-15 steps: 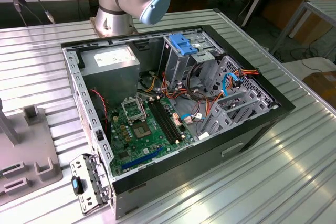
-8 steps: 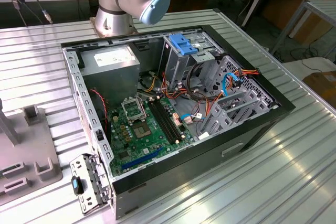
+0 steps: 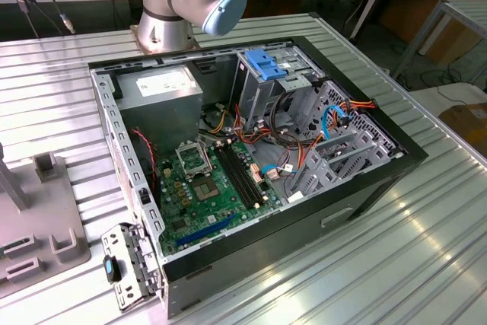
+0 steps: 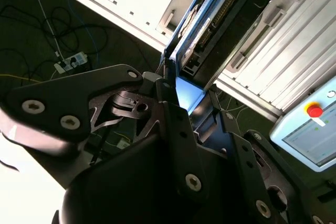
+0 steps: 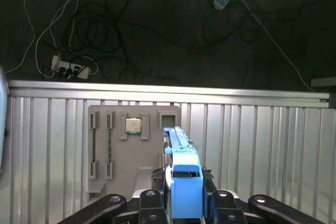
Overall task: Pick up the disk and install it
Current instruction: 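Pick up the disk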
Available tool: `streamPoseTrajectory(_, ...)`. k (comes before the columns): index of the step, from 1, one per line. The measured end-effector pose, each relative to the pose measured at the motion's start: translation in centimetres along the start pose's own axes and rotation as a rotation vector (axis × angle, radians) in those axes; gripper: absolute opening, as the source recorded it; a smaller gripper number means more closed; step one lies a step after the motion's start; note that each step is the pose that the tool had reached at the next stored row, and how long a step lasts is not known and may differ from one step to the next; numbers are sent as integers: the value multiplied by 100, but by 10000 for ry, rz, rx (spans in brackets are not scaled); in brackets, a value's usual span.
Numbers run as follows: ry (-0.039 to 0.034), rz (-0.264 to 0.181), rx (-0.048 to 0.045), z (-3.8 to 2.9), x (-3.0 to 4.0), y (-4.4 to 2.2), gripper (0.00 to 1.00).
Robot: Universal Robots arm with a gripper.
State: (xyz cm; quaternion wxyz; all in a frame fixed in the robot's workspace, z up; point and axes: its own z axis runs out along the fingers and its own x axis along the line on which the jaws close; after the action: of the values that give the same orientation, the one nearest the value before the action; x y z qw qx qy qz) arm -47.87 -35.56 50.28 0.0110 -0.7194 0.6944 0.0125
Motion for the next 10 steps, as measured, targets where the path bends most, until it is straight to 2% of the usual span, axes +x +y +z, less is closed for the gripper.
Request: streamPoseTrajectory(10,0,0,1,-8,0,0,36)
